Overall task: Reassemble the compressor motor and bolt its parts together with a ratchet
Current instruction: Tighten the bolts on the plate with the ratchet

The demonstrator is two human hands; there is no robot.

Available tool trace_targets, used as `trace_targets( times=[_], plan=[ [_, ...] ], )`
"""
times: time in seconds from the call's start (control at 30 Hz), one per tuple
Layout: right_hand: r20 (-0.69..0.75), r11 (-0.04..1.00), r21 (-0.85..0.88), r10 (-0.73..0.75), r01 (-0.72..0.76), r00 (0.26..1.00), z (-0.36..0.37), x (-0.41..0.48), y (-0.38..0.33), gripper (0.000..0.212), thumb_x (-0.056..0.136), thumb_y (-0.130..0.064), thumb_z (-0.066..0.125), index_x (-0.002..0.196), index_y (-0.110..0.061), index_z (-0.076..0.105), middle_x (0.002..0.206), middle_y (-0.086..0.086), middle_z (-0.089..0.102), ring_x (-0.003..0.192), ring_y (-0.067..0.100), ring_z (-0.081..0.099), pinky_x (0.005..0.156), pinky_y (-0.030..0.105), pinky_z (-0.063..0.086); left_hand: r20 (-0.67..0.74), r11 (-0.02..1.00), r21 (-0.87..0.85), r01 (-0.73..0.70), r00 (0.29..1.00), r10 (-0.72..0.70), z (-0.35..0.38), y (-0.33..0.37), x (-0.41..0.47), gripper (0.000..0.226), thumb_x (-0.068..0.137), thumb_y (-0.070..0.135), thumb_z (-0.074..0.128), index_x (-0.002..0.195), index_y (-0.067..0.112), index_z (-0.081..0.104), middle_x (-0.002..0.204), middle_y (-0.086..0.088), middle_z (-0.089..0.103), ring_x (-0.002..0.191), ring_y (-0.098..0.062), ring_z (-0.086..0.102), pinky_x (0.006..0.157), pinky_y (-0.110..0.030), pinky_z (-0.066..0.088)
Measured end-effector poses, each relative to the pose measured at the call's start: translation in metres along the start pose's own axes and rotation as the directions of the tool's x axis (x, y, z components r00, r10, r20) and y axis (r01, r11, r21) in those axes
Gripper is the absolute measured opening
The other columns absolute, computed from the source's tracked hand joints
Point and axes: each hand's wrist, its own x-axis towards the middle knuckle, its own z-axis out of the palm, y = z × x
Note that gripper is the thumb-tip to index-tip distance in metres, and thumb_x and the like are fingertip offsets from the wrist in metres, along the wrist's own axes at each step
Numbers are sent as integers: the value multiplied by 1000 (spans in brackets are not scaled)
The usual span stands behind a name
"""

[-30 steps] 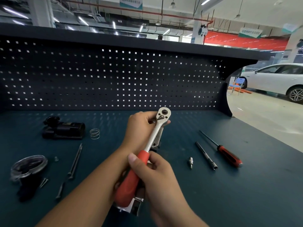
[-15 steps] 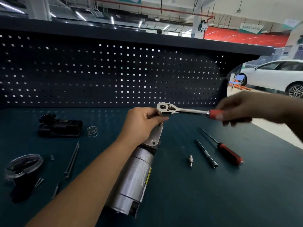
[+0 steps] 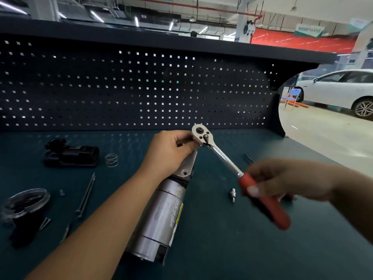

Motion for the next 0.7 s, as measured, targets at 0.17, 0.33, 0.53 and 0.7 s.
trace_targets(
  times=[0.17,0.33,0.53,0.7],
  plan=[
    [-54,901,404,-150,159,987,78,17,-15,14,73,-26,68,75,-16,60,64,-2,59,57,10,58,52,21,48,-124,997,36,63,991,-58,9,3,0,27,76,13,75,67,37,67,64,23,67,57,11,57,58,-11,44],
    [-183,737,615,-210,278,961,126,46,-34,24,77,-28,73,90,-12,63,81,3,69,71,15,66,59,27,55,-217,997,-23,67,974,-71,17,8,-6,18,67,30,84,65,25,67,56,15,64,49,3,50,50,-15,41],
    [-161,797,551,-190,248,969,110,36,-18,9,75,-26,74,78,-19,69,73,-2,68,65,11,63,59,23,51,-177,993,-38,116,977,-121,14,7,-3,10,74,16,77,68,23,73,59,16,67,49,6,57,48,-13,42],
    [-152,942,316,-69,115,986,51,7,16,21,61,-32,76,73,-16,71,70,7,61,61,14,56,53,21,45,-194,997,-46,63,978,-71,12,3,-7,27,76,9,74,71,35,71,61,28,65,62,14,60,53,-2,39]
  ],
)
